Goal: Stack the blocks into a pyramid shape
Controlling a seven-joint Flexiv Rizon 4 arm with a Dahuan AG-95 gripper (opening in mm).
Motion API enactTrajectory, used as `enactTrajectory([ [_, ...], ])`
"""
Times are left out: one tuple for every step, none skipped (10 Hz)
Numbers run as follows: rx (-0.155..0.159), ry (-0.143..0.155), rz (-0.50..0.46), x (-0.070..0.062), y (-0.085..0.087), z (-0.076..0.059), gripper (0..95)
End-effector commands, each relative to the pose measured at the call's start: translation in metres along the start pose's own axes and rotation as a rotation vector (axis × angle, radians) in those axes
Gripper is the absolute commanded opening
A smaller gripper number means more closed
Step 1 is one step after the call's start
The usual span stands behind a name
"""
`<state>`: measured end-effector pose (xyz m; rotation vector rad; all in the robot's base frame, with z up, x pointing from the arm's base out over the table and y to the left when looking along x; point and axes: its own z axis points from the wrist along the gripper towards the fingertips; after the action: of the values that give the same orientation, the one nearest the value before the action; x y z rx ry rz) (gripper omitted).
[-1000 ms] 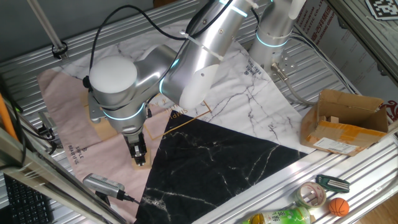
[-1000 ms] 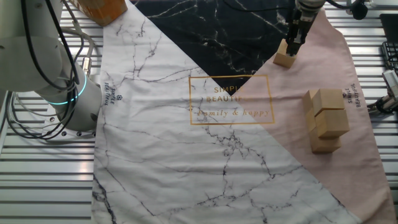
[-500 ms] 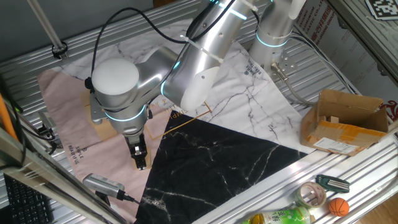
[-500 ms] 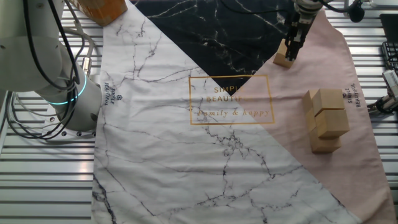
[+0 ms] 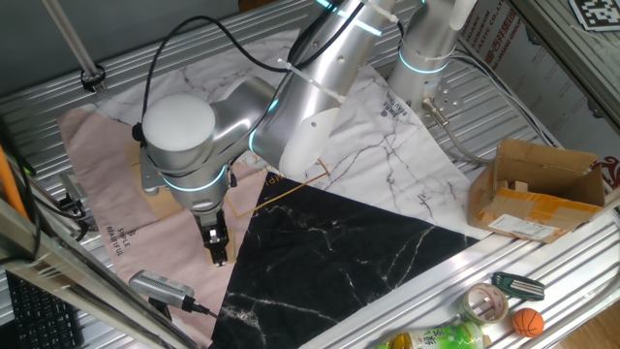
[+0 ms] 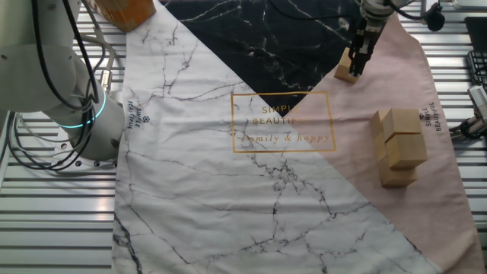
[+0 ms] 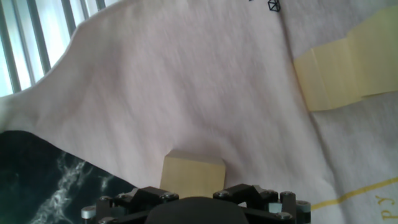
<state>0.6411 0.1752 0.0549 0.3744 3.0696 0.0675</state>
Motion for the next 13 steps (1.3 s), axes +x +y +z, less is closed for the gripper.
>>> enactTrajectory([
  [0.001,0.0,0.0,0.0,0.0,0.004,95.0],
  [0.0,-0.001,0.0,0.0,0.0,0.005,95.0],
  [0.001,0.0,0.001,0.0,0.0,0.008,95.0],
  [-0.001,0.0,0.002,0.0,0.0,0.011,95.0],
  [-0.001,-0.001,0.004,0.001,0.0,0.014,95.0],
  [-0.003,0.001,0.004,0.001,0.0,0.016,95.0],
  [-0.001,0.0,0.005,0.001,0.001,0.018,95.0],
  [-0.001,0.0,0.006,0.001,0.002,0.021,95.0],
  [-0.002,0.0,0.006,0.002,0.002,0.022,95.0],
  [0.002,-0.001,0.005,0.002,0.002,0.025,95.0],
  [0.0,-0.003,0.006,0.002,0.003,0.027,95.0],
  [0.002,-0.002,0.009,0.002,0.004,0.027,95.0],
  [0.001,-0.001,0.013,0.002,0.004,0.027,95.0],
])
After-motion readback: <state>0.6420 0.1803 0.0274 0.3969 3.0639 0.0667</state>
